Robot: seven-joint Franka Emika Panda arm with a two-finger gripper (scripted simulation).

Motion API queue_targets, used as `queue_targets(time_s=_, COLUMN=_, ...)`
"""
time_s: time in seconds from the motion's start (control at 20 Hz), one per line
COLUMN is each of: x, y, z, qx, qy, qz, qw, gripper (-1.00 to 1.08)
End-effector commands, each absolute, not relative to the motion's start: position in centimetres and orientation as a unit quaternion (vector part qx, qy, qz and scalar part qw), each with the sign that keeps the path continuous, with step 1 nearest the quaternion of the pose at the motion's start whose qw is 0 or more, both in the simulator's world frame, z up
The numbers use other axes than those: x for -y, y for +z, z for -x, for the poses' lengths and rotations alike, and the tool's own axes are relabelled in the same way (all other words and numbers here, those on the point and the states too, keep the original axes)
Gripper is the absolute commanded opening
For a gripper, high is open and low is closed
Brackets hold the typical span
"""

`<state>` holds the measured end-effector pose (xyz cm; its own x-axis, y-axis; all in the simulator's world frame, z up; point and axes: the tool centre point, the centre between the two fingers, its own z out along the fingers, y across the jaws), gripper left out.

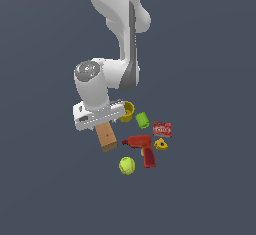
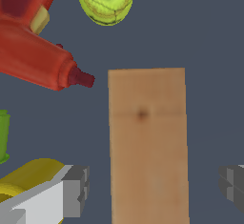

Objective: Pick up a designated object from a clutter of objects.

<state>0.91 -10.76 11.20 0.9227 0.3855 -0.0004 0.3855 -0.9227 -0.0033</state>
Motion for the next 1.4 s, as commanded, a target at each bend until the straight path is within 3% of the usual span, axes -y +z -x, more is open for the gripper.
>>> queue_targets(time_s=0.0, x=11.1, y=10.4, z=-0.8, qx=0.205, qy=0.000, qz=0.979, qw=0.001, gripper=1.00)
queue_targets(time_s=1.2, x=11.4, y=4.8, z=-0.6, qx=0.210, qy=0.000, qz=0.978, qw=0.000, gripper=1.00)
queue_targets(time_s=1.25, x=11.4, y=4.8, z=-0.6, qx=0.210, qy=0.000, qz=0.978, qw=0.000, gripper=-1.00)
queue_targets(time_s=1.35, x=11.4, y=4.8, z=-0.6, qx=0.210, qy=0.000, qz=0.978, qw=0.000, gripper=-1.00)
